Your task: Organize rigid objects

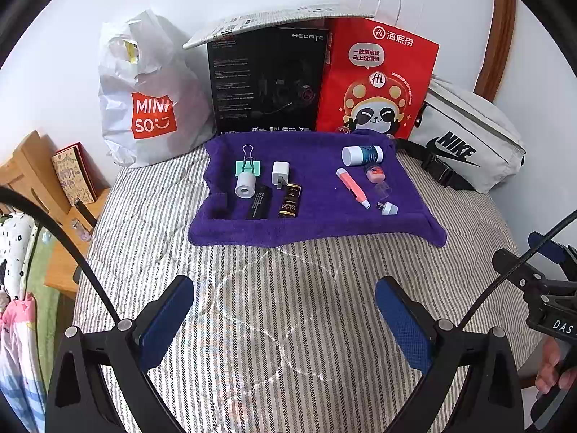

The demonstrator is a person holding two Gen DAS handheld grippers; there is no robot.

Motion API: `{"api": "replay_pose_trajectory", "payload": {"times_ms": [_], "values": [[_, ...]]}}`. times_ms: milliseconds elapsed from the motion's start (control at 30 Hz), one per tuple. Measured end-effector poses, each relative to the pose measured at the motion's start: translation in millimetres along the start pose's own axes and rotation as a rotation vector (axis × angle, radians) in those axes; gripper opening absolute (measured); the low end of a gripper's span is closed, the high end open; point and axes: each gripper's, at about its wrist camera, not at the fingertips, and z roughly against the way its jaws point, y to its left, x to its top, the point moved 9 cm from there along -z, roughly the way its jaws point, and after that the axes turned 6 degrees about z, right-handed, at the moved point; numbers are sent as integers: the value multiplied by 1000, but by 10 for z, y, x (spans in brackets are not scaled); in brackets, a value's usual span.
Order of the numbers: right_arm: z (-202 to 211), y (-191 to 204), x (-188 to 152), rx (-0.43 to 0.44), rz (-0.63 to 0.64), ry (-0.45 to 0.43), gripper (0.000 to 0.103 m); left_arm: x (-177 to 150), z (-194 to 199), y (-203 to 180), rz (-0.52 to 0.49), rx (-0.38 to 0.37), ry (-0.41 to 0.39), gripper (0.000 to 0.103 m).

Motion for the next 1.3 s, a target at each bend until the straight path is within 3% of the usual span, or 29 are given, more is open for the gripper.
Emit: {"api": "replay_pose_trajectory", "payload": {"times_ms": [1300], "values": [[15,-30,-28,-4,14,7,103,1,34,-24,-9,-1,-2,102]]}}
